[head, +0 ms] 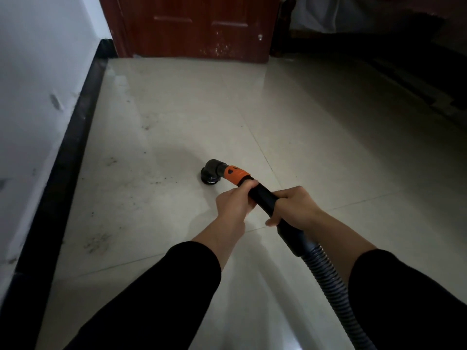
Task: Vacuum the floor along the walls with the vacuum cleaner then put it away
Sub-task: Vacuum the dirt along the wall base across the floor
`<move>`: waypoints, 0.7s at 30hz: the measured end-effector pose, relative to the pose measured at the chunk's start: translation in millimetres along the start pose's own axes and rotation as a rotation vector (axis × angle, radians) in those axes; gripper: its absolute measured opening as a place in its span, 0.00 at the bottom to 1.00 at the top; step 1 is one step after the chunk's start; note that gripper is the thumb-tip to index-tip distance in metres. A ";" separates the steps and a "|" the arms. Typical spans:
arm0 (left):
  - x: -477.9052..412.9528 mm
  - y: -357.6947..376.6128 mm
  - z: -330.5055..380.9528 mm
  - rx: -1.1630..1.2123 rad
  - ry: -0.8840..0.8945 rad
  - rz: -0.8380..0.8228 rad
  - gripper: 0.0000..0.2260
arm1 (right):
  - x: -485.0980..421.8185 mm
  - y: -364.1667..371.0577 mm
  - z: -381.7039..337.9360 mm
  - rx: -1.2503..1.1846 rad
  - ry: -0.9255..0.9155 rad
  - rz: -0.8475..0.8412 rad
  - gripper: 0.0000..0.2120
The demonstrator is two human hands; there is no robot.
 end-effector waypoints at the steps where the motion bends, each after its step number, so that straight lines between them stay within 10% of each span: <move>1: 1.6 -5.2 3.4 0.006 0.007 0.010 0.08 | -1.2 4.9 -3.7 0.000 -0.003 -0.011 0.13; 21: 4.2 -68.3 45.9 0.030 0.115 0.049 0.06 | -28.7 65.3 -47.2 -0.045 -0.077 -0.096 0.15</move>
Point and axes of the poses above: each hand's wrist, its own x-axis away from the middle knuckle, its own y-axis out of the palm, z = x × y, the point moved 9 cm from there along -x, towards the middle knuckle, and after that the axes turned 11 degrees about -z, right-handed, at the moved point
